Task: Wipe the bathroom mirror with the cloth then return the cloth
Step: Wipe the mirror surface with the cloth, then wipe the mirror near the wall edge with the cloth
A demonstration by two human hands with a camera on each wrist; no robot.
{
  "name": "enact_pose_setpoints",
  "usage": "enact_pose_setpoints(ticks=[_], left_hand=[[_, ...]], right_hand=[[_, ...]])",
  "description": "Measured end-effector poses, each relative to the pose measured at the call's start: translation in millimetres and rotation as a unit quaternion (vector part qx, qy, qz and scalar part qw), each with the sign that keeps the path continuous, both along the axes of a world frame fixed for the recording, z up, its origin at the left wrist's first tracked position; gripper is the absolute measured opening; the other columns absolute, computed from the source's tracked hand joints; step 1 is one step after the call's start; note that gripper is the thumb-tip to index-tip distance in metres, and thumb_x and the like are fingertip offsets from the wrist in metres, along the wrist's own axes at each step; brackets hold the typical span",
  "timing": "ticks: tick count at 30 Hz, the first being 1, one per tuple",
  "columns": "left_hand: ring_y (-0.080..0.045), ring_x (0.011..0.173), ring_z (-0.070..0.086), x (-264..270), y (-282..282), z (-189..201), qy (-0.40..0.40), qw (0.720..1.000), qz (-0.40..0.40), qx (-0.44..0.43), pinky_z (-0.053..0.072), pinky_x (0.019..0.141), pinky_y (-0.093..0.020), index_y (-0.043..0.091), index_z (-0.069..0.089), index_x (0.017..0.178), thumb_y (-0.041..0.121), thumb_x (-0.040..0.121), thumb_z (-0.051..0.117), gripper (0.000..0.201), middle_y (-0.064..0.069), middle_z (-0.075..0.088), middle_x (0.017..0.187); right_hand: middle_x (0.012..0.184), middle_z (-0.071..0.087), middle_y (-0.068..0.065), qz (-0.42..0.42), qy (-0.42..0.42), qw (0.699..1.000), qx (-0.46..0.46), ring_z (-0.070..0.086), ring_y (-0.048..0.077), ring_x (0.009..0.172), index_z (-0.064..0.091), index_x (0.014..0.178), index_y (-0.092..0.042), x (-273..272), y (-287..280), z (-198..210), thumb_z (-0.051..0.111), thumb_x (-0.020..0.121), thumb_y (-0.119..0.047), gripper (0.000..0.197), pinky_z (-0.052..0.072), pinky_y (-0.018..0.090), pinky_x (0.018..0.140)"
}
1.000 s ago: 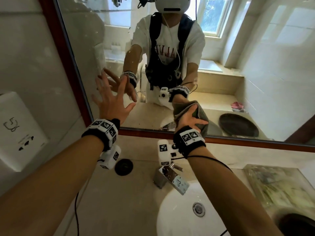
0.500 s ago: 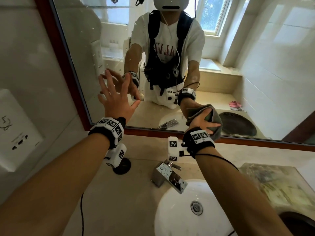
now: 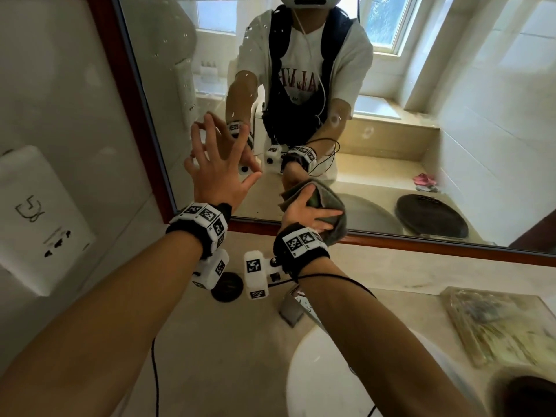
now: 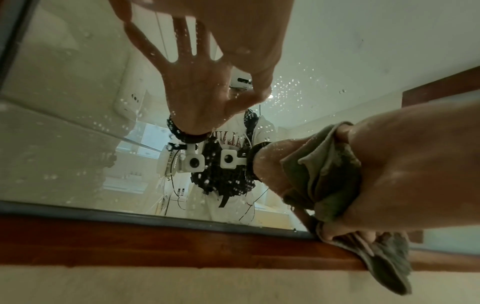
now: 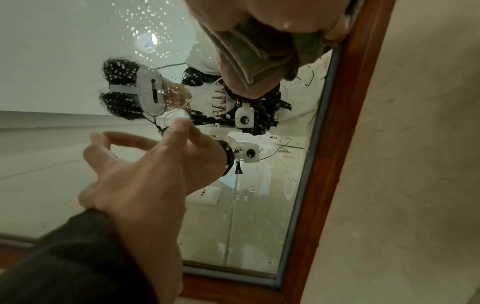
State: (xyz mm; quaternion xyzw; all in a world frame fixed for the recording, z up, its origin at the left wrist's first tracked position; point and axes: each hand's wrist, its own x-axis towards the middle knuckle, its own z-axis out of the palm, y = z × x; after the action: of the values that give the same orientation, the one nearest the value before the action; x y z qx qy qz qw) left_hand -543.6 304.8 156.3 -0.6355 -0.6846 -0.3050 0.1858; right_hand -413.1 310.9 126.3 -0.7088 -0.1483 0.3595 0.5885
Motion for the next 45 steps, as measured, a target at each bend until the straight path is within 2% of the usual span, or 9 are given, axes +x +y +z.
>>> enact_pose_setpoints(ticks=[11,14,18,24,27,33,37,40,45], left_hand=[[-0.042,0.146,-0.001,-19.8,-12.1,-1.9,-0.009,1.000,-0.011,-0.026,0.020,0.107,-0.069,0.041,0.007,0.151,0.066,0.076,0.064,0.097,-0.019,-0.009,0.159],[-0.041,0.142,0.017,-18.9,-21.3,-2.3,-0.026,0.998,-0.047,-0.016,0.026,0.107,-0.065,0.038,0.024,0.144,0.058,0.077,0.066,0.081,-0.016,0.010,0.155],[-0.023,0.099,0.056,-5.7,-34.4,1.2,-0.076,0.985,-0.136,-0.067,0.049,0.082,-0.041,0.031,0.044,0.128,0.049,0.087,0.061,0.047,0.000,0.057,0.108],[-0.014,0.066,0.057,-1.9,-41.8,-2.1,-0.093,0.964,-0.181,-0.168,0.046,0.064,-0.028,0.030,0.061,0.100,0.055,0.090,0.056,0.027,0.009,0.055,0.067],[-0.017,0.072,0.060,-3.2,-40.0,-4.2,-0.123,0.955,-0.193,-0.190,0.051,0.068,-0.031,0.029,0.067,0.090,0.056,0.087,0.059,0.029,0.007,0.059,0.068],[-0.012,0.067,0.057,4.7,-32.1,-1.8,-0.178,0.937,-0.204,-0.219,0.043,0.060,-0.028,0.033,0.063,0.096,0.070,0.076,0.061,0.042,0.008,0.059,0.070],[-0.018,0.075,0.061,20.5,-22.4,-3.4,-0.169,0.938,-0.197,-0.231,0.049,0.069,-0.032,0.032,0.059,0.111,0.060,0.081,0.063,0.041,0.005,0.063,0.076],[-0.025,0.088,0.063,31.0,-19.0,-8.3,-0.158,0.939,-0.196,-0.235,0.052,0.079,-0.038,0.029,0.061,0.118,0.045,0.087,0.063,0.035,-0.002,0.069,0.095],[-0.029,0.089,0.063,34.0,-13.7,-12.1,-0.177,0.952,-0.157,-0.192,0.051,0.077,-0.036,0.027,0.069,0.110,0.037,0.090,0.060,0.024,-0.006,0.071,0.096]], right_hand=[[0.158,-0.006,0.027,0.068,-0.026,0.995,-0.064,0.007,0.045,0.145,-0.017,0.152,-0.014,44.9,-8.2,6.3,0.047,0.089,-0.064,0.103,0.006,0.048,0.118],[0.159,-0.004,0.025,0.084,-0.001,0.994,-0.065,0.008,0.043,0.146,-0.018,0.152,-0.015,46.9,-16.7,17.3,0.046,0.089,-0.064,0.102,0.007,0.046,0.118],[0.160,0.009,0.020,0.098,0.097,0.990,-0.010,0.028,0.043,0.141,-0.024,0.149,-0.027,36.9,-8.9,19.0,0.055,0.061,-0.083,0.131,0.032,0.058,0.110],[0.139,0.051,0.009,0.254,0.243,0.935,0.042,0.057,0.037,0.115,0.019,0.151,-0.027,19.3,-13.6,38.9,0.067,0.057,-0.077,0.117,0.048,0.062,0.083],[0.139,0.053,0.013,0.352,0.284,0.890,0.051,0.051,0.034,0.121,0.047,0.140,-0.024,14.7,-20.8,49.7,0.043,0.065,-0.088,0.099,0.043,0.052,0.096],[0.134,0.056,0.018,0.402,0.295,0.864,0.064,0.054,0.033,0.120,0.057,0.128,-0.012,22.1,-42.5,64.5,0.015,0.082,-0.084,0.095,0.037,0.049,0.100],[0.113,0.060,0.016,0.426,0.295,0.853,0.064,0.057,0.032,0.106,0.059,0.110,-0.013,34.4,-43.6,63.0,0.015,0.086,-0.079,0.083,0.043,0.049,0.089],[0.111,0.059,0.015,0.417,0.273,0.865,0.053,0.055,0.032,0.108,0.054,0.123,-0.012,41.6,-43.1,55.3,0.024,0.095,-0.063,0.066,0.035,0.052,0.107],[0.104,0.069,0.013,0.405,0.122,0.906,0.014,0.061,0.029,0.092,0.062,0.106,-0.009,57.4,-45.8,52.0,0.041,0.098,-0.030,0.031,0.045,0.042,0.096]])
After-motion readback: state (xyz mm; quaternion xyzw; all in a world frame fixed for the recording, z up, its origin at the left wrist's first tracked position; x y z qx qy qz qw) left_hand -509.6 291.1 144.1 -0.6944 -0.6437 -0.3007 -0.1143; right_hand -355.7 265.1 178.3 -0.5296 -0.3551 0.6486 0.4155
